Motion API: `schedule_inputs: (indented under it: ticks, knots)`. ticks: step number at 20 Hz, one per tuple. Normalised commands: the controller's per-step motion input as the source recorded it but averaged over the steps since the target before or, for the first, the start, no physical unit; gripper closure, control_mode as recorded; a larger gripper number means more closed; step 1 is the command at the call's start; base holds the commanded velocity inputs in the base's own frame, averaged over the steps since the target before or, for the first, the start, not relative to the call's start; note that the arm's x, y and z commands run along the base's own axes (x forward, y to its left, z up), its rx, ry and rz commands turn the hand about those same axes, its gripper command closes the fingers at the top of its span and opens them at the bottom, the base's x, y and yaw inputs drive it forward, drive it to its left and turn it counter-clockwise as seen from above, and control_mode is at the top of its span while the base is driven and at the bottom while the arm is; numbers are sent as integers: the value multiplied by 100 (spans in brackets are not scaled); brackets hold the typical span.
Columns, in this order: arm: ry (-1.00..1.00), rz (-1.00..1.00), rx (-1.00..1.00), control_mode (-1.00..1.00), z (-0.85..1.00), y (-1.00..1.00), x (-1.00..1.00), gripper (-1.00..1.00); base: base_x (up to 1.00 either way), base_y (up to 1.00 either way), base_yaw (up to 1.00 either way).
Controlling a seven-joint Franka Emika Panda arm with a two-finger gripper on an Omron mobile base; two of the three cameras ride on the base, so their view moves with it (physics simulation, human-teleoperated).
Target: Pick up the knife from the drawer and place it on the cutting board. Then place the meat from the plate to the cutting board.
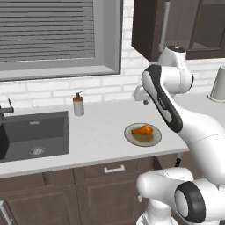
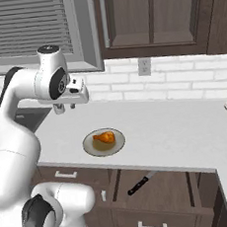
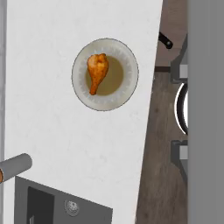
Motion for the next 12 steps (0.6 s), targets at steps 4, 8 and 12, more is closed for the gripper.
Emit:
schedule_inputs:
  ticks: [4, 8, 12]
  knots:
    - [1, 0, 0, -100, -11, 0, -35, -100, 0, 0, 0]
    - [4, 0, 0, -100, -34, -8, -72, -100, 0, 0, 0]
    - [2, 0, 0, -100, -35, -8, -63, -100, 0, 0, 0]
